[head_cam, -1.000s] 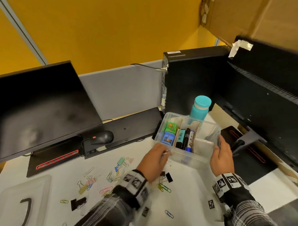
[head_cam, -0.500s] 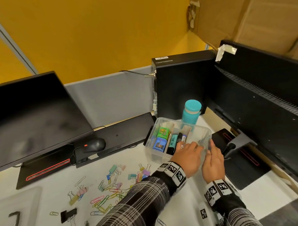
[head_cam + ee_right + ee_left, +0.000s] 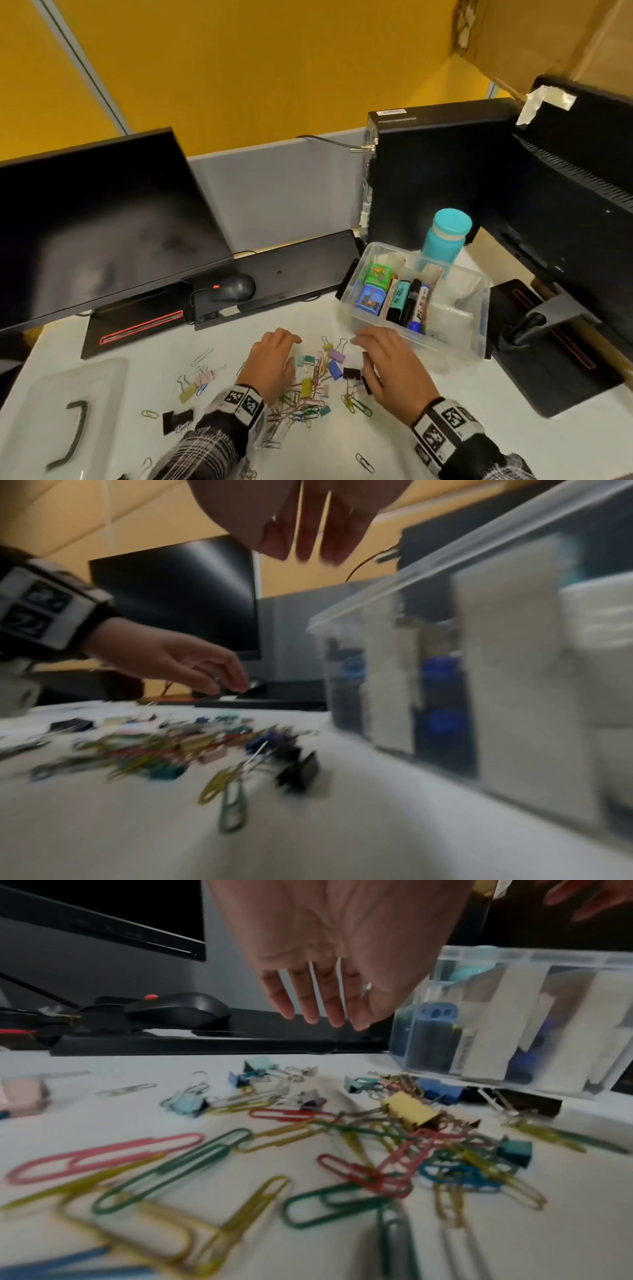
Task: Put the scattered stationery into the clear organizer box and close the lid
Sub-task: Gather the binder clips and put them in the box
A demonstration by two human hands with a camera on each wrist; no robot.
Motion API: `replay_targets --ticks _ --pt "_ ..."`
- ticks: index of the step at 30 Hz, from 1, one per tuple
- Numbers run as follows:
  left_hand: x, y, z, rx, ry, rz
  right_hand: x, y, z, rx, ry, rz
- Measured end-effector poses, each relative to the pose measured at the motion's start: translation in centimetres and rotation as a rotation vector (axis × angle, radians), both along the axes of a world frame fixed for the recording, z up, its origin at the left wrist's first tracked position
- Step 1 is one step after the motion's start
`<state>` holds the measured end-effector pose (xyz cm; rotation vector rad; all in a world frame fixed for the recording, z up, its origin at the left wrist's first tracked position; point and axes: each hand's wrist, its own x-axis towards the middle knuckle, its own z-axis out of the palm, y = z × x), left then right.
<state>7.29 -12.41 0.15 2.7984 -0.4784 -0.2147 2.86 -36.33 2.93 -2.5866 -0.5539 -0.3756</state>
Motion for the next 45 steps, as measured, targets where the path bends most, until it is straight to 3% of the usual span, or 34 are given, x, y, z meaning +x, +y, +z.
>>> replay_targets --ticks 2,5,13,17,22,25,28,30,32,34,37,45 --pt "0.3 0.4 -0.6 0.023 0.035 -0.041 1.0 2.0 -1.8 -0.048 0.229 0.071" --pt "0.7 0.1 -1.2 0.058 0.074 -0.094 2.6 3.4 -5.0 -0.169 0.499 0.024" --pt "1.6 -1.0 -2.4 0.134 0.089 -0.129 4.8 4.9 -6.8 -0.312 0.581 -0.035" --pt "1.3 -0.2 -3.0 0.079 0.081 -0.105 4.4 4.8 -6.6 -0.118 0.625 -0.109" --pt "1.1 1.1 -3.1 -0.132 0.125 -0.011 2.7 3.4 -5.0 0.252 0.606 -0.210" --pt "1.3 1.2 -2.6 -0.234 0.155 0.104 2.0 2.4 -4.9 0.371 0.572 -0.263" --pt "1.9 0.4 -2.6 -0.216 0.154 0.153 1.7 1.5 -4.6 0.420 0.589 -0.345" --pt "2.2 -0.4 -2.5 -0.187 0.169 0.141 1.5 1.1 -4.3 0.318 0.581 -0.328" --pt "2.4 -1.0 -2.3 -0.161 0.184 0.123 1.3 1.1 -4.0 0.070 0.595 -0.232" --pt "2.5 -1.1 -2.4 -0.094 0.232 0.025 1.5 1.2 -4.3 -0.147 0.633 -0.124" --pt "2.8 -0.7 -2.8 0.060 0.239 -0.180 1.8 2.0 -4.6 -0.315 0.645 -0.007" --pt "2.5 0.2 -2.9 0.133 0.191 -0.212 2.1 2.6 -4.2 -0.406 0.616 0.054"
